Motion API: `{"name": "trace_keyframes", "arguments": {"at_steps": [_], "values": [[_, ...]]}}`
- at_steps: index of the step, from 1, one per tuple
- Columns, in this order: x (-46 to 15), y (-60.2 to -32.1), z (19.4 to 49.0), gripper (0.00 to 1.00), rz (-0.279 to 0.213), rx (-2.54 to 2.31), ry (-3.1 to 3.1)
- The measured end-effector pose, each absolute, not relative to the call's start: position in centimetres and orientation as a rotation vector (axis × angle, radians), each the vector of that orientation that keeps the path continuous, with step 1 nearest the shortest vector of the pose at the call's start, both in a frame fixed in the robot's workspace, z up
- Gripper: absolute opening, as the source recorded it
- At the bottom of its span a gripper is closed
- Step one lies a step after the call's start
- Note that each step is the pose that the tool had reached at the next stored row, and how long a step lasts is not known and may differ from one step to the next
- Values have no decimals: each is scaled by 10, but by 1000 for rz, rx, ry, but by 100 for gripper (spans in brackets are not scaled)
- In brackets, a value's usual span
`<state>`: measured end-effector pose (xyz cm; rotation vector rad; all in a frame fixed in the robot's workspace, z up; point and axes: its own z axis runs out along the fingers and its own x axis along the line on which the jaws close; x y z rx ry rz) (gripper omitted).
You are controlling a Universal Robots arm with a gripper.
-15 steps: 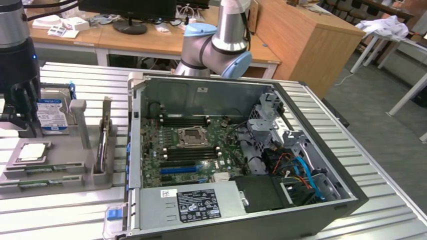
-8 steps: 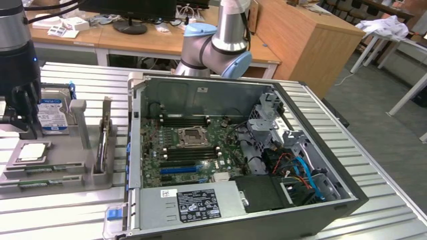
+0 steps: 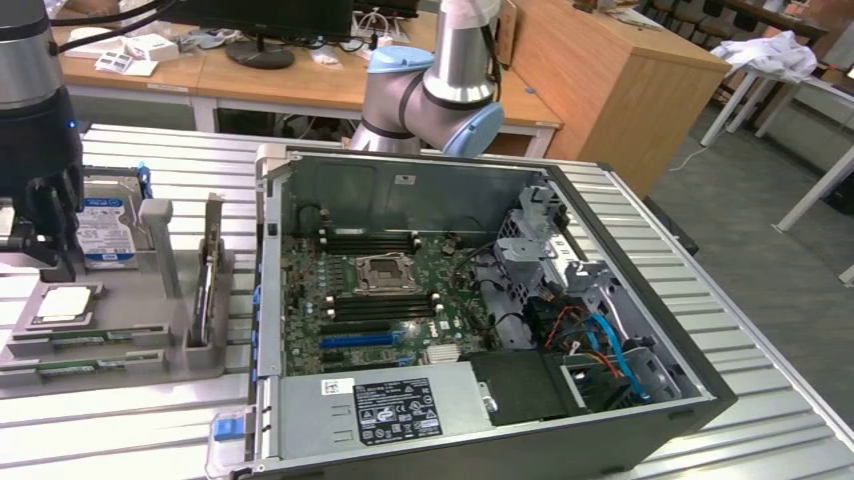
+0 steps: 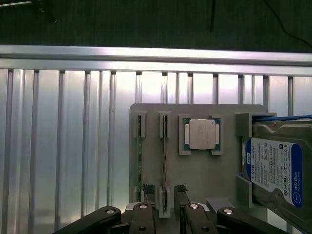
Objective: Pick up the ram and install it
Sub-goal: 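Pick up the ram and move it above insertion slot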
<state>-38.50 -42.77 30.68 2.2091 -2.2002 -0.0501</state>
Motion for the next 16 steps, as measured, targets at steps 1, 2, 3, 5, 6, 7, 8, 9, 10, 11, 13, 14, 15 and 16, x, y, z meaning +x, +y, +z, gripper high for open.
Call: {"name": "trace_keyframes", "arguments": {"at_steps": [1,2,3,5,6,7,8,9,10,11,13,14,15,16], "values": [[-385,-428,307,29,-50,2209,-2200],[-385,-428,306,29,-50,2209,-2200],[-385,-428,306,29,-50,2209,-2200],[-385,-428,306,29,-50,2210,-2200],[-385,-428,305,29,-49,2210,-2200],[-385,-428,305,29,-49,2210,-2200],[-385,-428,305,29,-49,2210,-2200],[-385,-428,305,29,-49,2210,-2200],[-385,-428,305,29,-48,2211,-2200],[-385,-428,305,29,-47,2211,-2201],[-386,-428,305,29,-46,2212,-2202],[-386,-428,305,29,-46,2212,-2202],[-386,-428,305,29,-46,2212,-2201],[-386,-428,305,29,-46,2212,-2201]]}}
